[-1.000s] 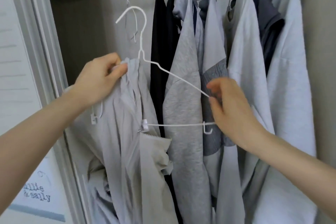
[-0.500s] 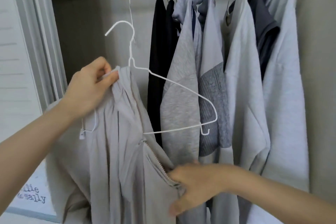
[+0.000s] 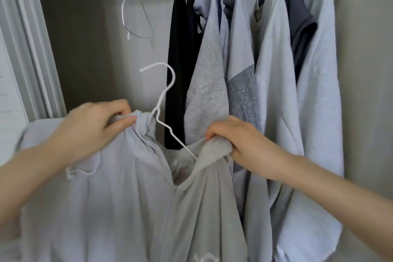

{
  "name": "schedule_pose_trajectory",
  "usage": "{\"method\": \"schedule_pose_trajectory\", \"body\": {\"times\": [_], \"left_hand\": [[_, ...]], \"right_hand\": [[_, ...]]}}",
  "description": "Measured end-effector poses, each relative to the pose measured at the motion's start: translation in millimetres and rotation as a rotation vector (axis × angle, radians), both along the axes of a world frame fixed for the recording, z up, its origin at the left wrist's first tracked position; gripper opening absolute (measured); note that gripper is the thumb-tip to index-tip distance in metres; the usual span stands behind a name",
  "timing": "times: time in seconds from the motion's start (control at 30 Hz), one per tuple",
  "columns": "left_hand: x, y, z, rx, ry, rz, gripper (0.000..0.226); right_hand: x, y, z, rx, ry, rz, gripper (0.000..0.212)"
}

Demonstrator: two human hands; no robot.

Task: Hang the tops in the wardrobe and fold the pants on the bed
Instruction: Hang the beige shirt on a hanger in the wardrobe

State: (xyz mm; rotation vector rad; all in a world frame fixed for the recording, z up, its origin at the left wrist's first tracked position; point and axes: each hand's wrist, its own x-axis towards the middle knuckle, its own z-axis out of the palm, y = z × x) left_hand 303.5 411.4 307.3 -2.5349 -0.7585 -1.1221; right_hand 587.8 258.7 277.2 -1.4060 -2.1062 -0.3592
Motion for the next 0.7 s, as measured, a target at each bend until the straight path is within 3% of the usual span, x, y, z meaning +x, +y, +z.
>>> {"method": "schedule_pose_trajectory", "body": {"times": [0.07,0.17,0.23,0.3,0.37,0.47,0.57,0.7], "left_hand": [[12,-6,-9,-0.036,-0.017,-0.043,0.029],[18,-7,-13,-0.145,-0.123,-0.122,0.035],[16,-7,-12,-0.169,-0.173,-0.133,0.036],[11,-8,-9,-0.156,-0.202,-0.089,0.039],[6,-7,-8,-0.154,-0.23,-0.043,0.038],[0,-6,-7,-0.164,-0.246,0.008,0.029],[-7,-9,-4,-0.188,-0.27,-0.018,0.027],[-18,-21,6,-0.271,-0.281,-0.109,0.031]], "right_hand": [[-18,4,7,0.097,0.052,0.006,0.043],[-31,11,17,0.279,0.045,-0.295,0.031],[-31,9,25,0.166,0.008,-0.465,0.008],[-31,7,31,-0.152,-0.052,-0.51,0.018],[-29,8,32,-0.435,-0.037,-0.408,0.026],[-26,6,31,-0.619,0.427,-0.123,0.023],[-23,11,29,-0.555,0.552,0.158,0.024],[-35,19,30,-0.263,0.559,0.266,0.02]]}}
